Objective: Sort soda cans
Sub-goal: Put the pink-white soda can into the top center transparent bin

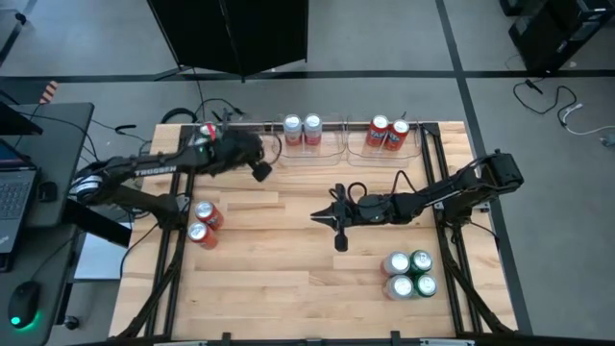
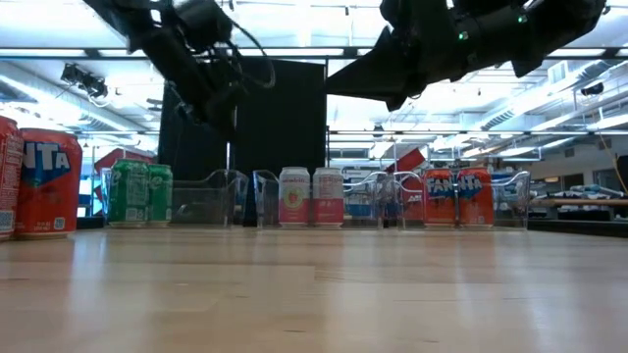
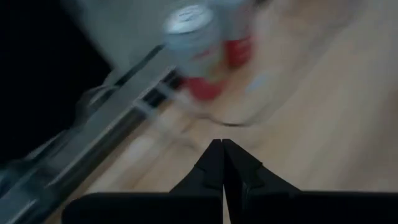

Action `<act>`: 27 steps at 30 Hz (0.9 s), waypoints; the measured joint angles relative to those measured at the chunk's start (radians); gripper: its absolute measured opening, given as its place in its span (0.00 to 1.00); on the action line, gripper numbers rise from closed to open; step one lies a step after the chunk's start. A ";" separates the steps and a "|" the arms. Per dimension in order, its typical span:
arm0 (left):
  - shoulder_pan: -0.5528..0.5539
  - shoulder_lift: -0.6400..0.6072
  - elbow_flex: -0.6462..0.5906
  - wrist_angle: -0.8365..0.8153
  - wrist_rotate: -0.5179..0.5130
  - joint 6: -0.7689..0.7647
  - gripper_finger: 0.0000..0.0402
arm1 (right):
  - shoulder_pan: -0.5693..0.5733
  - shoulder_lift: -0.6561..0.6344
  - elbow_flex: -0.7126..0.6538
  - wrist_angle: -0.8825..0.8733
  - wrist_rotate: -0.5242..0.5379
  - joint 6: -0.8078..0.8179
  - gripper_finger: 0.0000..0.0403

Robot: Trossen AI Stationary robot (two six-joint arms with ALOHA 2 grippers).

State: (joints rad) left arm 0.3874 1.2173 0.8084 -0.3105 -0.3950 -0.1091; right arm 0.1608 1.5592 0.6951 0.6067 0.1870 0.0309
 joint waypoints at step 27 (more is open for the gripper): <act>-0.420 -0.098 -0.232 0.579 0.219 0.079 0.00 | 0.337 -0.106 0.616 -1.607 0.082 0.731 0.48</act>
State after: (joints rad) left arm -0.0328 1.1191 0.5766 0.2685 -0.1762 -0.0299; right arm 0.4982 1.4532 1.3108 -1.0002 0.2686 0.7622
